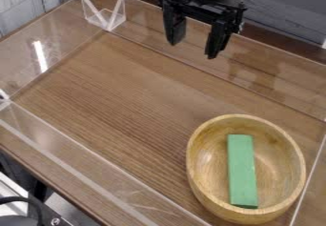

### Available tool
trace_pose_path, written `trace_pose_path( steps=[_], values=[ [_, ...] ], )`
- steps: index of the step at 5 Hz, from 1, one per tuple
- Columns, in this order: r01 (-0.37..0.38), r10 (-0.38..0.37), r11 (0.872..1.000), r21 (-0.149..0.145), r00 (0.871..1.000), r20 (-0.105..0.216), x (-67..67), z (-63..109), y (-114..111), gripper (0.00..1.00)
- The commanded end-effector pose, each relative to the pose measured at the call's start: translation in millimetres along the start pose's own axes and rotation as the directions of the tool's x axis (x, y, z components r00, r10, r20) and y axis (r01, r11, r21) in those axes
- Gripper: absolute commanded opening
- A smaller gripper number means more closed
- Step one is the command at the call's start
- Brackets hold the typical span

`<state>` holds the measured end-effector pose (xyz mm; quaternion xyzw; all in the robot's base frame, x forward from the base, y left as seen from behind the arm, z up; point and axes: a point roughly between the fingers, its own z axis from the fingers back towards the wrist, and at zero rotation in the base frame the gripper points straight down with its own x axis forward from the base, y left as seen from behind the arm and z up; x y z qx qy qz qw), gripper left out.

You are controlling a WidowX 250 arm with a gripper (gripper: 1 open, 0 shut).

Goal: Remove the green block from inside the brown bowl and put it on the table

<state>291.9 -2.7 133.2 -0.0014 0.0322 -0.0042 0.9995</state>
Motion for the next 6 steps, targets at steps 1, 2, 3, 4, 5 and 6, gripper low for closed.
trace_pose_path(
  steps=[1, 2, 3, 4, 5, 6],
  values=[
    [-0.102, 0.101, 0.994, -0.026, 0.995, -0.025, -14.6, -12.2, -21.6, 1.00],
    [-0.180, 0.177, 0.982, -0.050, 0.983, -0.048, -40.0, -28.3, -55.1, 1.00],
    [-0.206, 0.205, 0.976, -0.064, 0.978, -0.022, -58.2, -34.3, -97.6, 1.00],
    [-0.254, 0.256, 0.963, -0.087, 0.967, 0.005, -67.8, -39.7, -118.5, 1.00],
    [-0.330, 0.335, 0.935, -0.132, 0.942, 0.023, -66.1, -49.2, -113.9, 1.00],
    [-0.360, 0.367, 0.921, -0.150, 0.930, 0.022, -60.6, -52.1, -108.1, 1.00]
  ],
)
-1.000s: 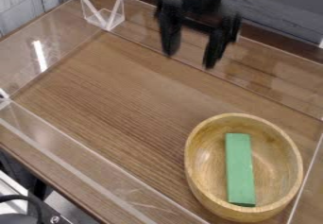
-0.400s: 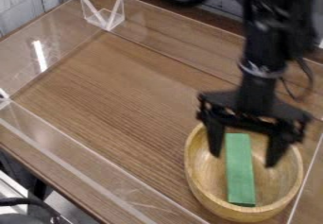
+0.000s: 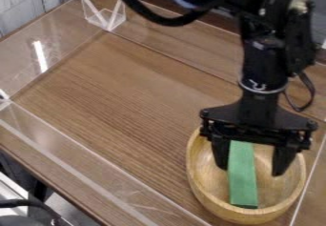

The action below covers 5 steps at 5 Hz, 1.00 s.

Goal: Remove the green block from inside the brown bowl and put it on the table

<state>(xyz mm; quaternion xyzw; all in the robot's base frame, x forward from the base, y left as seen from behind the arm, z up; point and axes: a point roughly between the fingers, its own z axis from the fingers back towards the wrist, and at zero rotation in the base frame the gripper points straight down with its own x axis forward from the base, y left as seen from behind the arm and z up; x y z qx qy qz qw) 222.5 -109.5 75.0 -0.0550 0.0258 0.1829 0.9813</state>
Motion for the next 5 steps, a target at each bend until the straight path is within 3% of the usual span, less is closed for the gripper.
trace_pose_path(
  steps=[1, 5],
  values=[
    [-0.015, 0.017, 0.999, -0.046, 0.999, 0.032, 9.5, 6.3, -2.0, 1.00],
    [-0.028, 0.031, 0.996, -0.087, 0.999, 0.030, 15.6, -5.9, -1.4, 1.00]
  ],
)
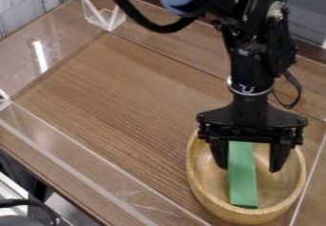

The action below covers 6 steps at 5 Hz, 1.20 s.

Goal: Remove the green block from inside the brown bowl and put it on the table

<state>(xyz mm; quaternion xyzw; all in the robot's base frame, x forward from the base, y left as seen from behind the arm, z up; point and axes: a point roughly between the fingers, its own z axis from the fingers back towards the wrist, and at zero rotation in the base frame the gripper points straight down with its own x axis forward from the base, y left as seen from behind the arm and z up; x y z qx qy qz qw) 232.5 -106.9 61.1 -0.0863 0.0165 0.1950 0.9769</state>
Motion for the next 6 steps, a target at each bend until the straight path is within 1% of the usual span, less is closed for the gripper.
trace_pose_path(
  steps=[1, 6],
  values=[
    [-0.006, 0.006, 1.000, -0.028, 1.000, 0.020, 4.4, 5.4, -3.0, 1.00],
    [-0.002, 0.002, 0.999, -0.046, 1.000, -0.001, 4.5, 3.1, -4.4, 1.00]
  ],
)
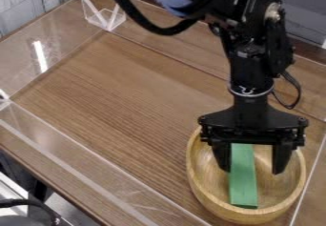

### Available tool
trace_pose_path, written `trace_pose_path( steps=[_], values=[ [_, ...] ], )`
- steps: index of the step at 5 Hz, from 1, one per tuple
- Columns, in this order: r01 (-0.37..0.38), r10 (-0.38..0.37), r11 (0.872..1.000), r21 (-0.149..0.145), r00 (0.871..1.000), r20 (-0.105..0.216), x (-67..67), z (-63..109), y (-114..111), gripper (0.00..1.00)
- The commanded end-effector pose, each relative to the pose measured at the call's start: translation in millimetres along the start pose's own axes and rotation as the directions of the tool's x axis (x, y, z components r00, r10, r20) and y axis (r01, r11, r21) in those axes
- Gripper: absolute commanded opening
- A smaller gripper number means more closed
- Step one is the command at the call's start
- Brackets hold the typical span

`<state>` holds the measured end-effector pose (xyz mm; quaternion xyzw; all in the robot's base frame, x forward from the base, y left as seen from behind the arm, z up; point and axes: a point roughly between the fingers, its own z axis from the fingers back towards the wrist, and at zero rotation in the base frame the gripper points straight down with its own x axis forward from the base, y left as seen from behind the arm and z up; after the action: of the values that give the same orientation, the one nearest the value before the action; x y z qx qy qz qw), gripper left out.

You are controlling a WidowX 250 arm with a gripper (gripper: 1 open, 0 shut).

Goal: Remove the green block from inside the brown bowl and put it on the table

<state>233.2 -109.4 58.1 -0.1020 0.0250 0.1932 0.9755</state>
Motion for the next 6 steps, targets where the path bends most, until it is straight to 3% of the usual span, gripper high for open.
trace_pose_path(
  steps=[1, 3, 6],
  values=[
    [-0.003, 0.004, 1.000, -0.021, 1.000, 0.018, 4.4, 5.7, -2.8, 1.00],
    [-0.002, 0.002, 1.000, -0.025, 1.000, 0.010, 4.1, 5.4, -3.2, 1.00],
    [-0.009, 0.009, 1.000, -0.019, 1.000, 0.017, 6.0, -15.1, -1.1, 1.00]
  ],
)
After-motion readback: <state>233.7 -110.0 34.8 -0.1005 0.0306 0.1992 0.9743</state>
